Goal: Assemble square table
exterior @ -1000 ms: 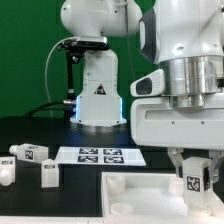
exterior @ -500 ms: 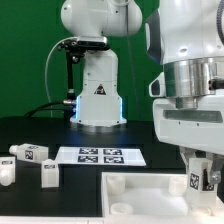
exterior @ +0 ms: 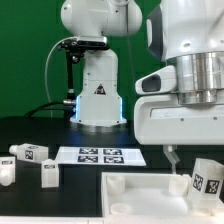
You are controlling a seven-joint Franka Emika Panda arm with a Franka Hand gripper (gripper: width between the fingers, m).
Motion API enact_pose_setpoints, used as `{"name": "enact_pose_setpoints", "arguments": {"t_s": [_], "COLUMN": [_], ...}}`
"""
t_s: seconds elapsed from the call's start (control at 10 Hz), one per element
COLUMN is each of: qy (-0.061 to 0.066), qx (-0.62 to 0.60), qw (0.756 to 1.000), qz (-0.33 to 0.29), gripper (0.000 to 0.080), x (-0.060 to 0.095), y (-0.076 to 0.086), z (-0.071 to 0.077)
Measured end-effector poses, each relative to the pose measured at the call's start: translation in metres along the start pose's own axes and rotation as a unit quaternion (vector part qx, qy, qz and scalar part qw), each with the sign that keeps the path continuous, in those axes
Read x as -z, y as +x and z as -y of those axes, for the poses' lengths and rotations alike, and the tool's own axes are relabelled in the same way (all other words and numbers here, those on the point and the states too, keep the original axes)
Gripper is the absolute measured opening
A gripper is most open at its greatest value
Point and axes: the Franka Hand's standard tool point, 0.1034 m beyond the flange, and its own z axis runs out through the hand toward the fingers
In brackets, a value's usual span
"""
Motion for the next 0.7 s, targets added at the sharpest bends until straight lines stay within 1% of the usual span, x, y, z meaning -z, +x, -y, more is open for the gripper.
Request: {"name": "enact_pose_setpoints", "arguments": {"t_s": [0.2, 0.3, 0.4, 0.5, 0.6, 0.7], "qy": [-0.002, -0.012, -0.02, -0.02, -0.02, -0.02], "qx": [0.086, 0.181, 0.265, 0.276, 0.257, 0.251], "qw": [0.996, 0.983, 0.964, 0.961, 0.966, 0.968], "qz": [0.0, -0.003, 0.0, 0.001, 0.001, 0.001], "gripper": [0.0648, 0.0649, 0.0649, 0.0649, 0.0649, 0.0556], "x": [-0.0006, -0.0007, -0.001, -0.0018, -0.0019, -0.002], "y": [0.0004, -0.0005, 0.0015, 0.0043, 0.0034, 0.0033], "z": [-0.001, -0.0002, -0.0036, -0.0081, -0.0071, -0.0071]}}
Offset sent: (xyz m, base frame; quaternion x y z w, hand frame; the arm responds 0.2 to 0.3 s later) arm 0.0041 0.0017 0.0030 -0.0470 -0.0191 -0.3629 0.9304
